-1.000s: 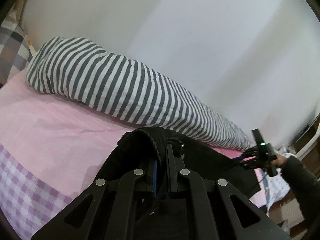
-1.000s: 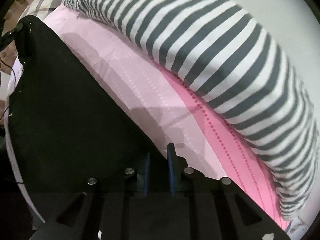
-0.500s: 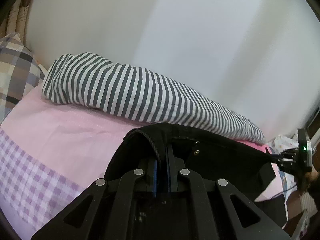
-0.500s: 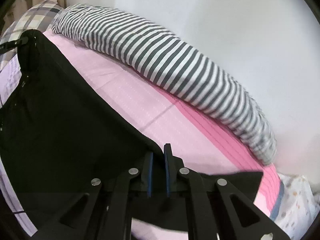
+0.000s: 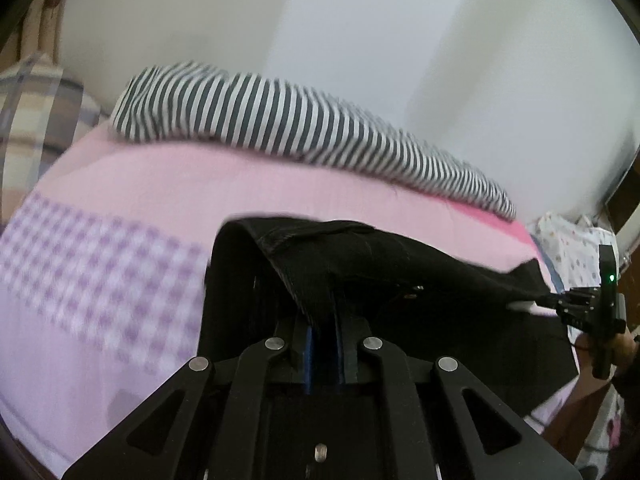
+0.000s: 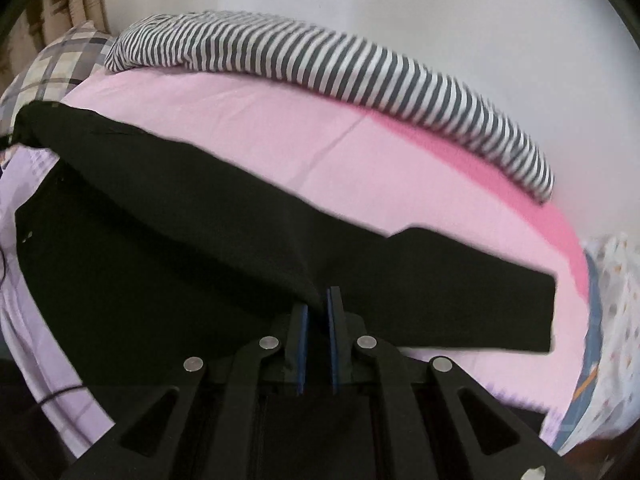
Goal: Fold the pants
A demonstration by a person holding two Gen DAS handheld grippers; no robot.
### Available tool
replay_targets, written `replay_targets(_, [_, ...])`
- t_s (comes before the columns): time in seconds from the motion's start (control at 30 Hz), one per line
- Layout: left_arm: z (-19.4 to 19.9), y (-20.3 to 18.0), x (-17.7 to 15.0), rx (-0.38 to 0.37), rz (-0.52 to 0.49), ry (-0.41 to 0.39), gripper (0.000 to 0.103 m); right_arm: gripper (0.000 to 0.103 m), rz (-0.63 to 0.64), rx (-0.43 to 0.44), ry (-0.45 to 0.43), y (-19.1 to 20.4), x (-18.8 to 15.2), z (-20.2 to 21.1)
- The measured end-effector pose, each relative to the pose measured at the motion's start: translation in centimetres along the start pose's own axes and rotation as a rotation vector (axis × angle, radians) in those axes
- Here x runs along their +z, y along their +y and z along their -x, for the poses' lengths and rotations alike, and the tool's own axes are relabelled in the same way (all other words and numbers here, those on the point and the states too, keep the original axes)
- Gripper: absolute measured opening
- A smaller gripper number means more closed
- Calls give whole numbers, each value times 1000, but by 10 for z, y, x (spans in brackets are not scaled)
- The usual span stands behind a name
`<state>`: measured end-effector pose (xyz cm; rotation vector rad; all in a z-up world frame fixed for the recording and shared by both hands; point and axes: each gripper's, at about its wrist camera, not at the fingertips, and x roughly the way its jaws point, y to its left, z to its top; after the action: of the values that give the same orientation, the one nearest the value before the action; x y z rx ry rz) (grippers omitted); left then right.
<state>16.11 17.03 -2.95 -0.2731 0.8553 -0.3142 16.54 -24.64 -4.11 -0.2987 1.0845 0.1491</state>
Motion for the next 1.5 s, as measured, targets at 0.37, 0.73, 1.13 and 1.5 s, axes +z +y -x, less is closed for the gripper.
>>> replay_targets(0.37, [-22,-4,-68,78,-45,176,12,6,-75,-13,44,6,-37,-13])
replay_targets(0.73, [-22,-1,-72,136,24,266,22,34,-161,-29,10,12,-46,-5])
replay_targets(1.13, [32,27,-86,74,315,231,50,46,-363,113,-61,5,-90,37])
replay_targets(1.5, [14,30,-101,-153,619,211,50,47,-602,265,-75,-10,-116,31])
